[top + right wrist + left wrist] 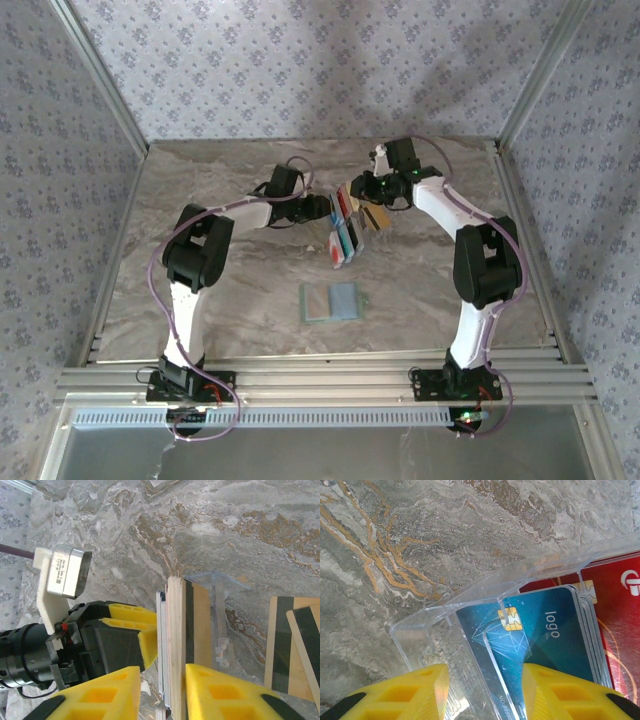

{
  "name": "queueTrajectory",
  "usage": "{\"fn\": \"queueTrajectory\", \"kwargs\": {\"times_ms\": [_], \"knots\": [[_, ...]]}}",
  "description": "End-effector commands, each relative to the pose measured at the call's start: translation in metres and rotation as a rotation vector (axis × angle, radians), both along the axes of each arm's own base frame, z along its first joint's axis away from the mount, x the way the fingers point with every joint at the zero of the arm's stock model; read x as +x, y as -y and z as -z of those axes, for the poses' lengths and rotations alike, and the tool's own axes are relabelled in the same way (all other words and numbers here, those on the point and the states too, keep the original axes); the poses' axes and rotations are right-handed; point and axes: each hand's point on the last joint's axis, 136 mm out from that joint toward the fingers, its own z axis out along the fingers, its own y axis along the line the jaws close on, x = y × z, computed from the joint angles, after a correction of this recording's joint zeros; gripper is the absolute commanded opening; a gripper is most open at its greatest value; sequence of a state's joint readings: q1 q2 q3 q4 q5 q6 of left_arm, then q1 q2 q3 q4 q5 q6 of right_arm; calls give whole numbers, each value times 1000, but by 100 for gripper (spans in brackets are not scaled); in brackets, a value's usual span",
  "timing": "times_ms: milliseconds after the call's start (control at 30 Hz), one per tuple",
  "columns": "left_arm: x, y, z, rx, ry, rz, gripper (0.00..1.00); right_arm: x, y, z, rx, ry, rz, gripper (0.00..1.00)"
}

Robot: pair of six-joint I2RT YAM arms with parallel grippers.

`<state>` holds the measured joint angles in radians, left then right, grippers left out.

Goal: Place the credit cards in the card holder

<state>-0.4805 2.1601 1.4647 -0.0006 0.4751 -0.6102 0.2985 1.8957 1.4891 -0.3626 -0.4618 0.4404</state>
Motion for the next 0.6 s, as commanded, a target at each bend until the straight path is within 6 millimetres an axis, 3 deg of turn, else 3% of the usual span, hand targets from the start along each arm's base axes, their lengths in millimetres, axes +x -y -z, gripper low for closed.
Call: {"fn": "queueTrajectory", "kwargs": {"times_ms": [0, 567], "knots": [[0, 7, 1, 12, 7, 22, 43, 0, 6, -12, -4, 25, 20, 22], [0, 6, 1, 14, 10, 22, 42, -2, 10, -18, 15, 31, 31, 6]]}}
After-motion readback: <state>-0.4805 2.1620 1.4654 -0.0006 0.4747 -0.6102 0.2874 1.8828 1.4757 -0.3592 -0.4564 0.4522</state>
